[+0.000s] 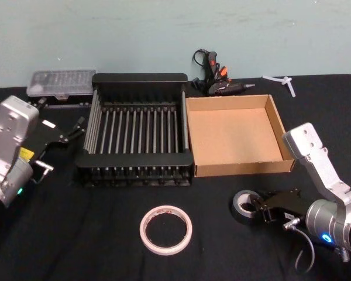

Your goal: Pick up the white tape and place it into the black box , Pick up the silver tape and place it into the brown box.

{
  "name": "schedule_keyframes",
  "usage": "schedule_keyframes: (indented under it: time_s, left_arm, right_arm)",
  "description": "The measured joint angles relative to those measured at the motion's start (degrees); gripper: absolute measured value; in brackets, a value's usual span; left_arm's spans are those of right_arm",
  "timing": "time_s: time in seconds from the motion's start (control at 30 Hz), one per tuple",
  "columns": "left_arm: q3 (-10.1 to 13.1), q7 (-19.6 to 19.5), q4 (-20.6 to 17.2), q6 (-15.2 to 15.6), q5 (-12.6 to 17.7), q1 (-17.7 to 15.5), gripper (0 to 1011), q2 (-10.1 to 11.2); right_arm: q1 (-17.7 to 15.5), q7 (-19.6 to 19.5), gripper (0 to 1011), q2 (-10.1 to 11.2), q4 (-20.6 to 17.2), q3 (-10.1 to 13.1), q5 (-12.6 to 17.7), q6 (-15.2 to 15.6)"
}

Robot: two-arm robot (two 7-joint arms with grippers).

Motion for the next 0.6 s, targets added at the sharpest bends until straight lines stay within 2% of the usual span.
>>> schedule_keyframes:
  time_s: [0.17, 0.6]
  left_arm:
    - [0.0, 0.0, 0.0, 0.0, 0.0, 0.0, 1001, 0.0]
    - [0.0, 0.0, 0.0, 0.0, 0.0, 0.0, 1001, 0.0]
  right_arm:
    - [-0.1, 0.1, 164, -0.1, 0.0, 0.2, -0.1, -0.2]
    - [-0.9, 2.6, 164, -0.8, -2.5, 2.6, -0.9, -1.9]
